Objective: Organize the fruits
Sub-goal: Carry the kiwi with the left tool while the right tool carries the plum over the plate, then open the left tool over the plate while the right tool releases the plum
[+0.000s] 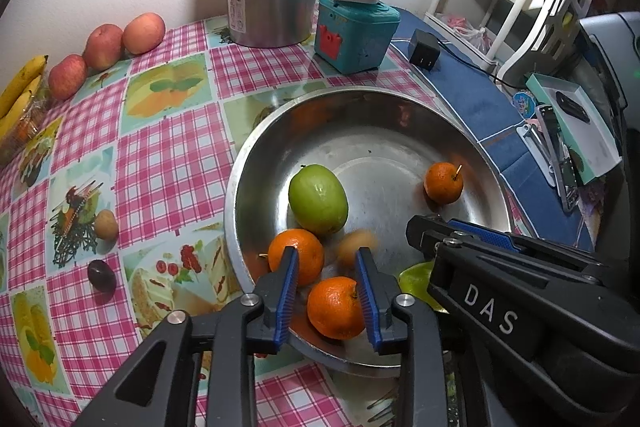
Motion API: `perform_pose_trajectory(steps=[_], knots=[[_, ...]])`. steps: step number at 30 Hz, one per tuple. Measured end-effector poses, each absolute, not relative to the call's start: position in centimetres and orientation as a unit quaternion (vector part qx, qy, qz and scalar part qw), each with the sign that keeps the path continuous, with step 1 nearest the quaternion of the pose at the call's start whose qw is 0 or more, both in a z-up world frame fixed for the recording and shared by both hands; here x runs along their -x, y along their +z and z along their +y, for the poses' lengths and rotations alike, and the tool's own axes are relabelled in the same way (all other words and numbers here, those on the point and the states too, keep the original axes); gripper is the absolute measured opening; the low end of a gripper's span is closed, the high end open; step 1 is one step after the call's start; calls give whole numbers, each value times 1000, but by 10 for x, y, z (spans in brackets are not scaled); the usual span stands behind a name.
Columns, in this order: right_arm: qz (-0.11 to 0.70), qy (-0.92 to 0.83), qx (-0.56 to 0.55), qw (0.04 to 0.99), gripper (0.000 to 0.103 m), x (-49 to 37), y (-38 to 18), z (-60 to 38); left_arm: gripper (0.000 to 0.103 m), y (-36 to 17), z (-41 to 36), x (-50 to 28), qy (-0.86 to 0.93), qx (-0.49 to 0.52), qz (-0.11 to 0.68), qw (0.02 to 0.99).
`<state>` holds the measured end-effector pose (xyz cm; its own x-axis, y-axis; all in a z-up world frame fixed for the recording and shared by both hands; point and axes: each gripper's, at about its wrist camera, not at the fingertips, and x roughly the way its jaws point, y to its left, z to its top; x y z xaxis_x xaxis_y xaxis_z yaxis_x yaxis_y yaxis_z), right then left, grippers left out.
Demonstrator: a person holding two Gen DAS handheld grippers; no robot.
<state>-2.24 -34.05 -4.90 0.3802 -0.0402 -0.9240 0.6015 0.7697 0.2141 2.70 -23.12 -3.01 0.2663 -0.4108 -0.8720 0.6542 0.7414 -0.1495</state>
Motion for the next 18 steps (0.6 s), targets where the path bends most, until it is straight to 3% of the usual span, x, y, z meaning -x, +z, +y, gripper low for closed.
perform_pose_trajectory(steps=[10,14,18], knots=[[516,-204,-271,787,28,23,-46,-342,35,-27,-227,-29,-333,-114,502,790],[513,-203,-269,789,38,22,-44,-341,35,-27,-225,-31,-325,-113,505,792],[512,-202,-267,791,38,22,-43,-340,35,-27,-222,-34,-318,-109,508,793]])
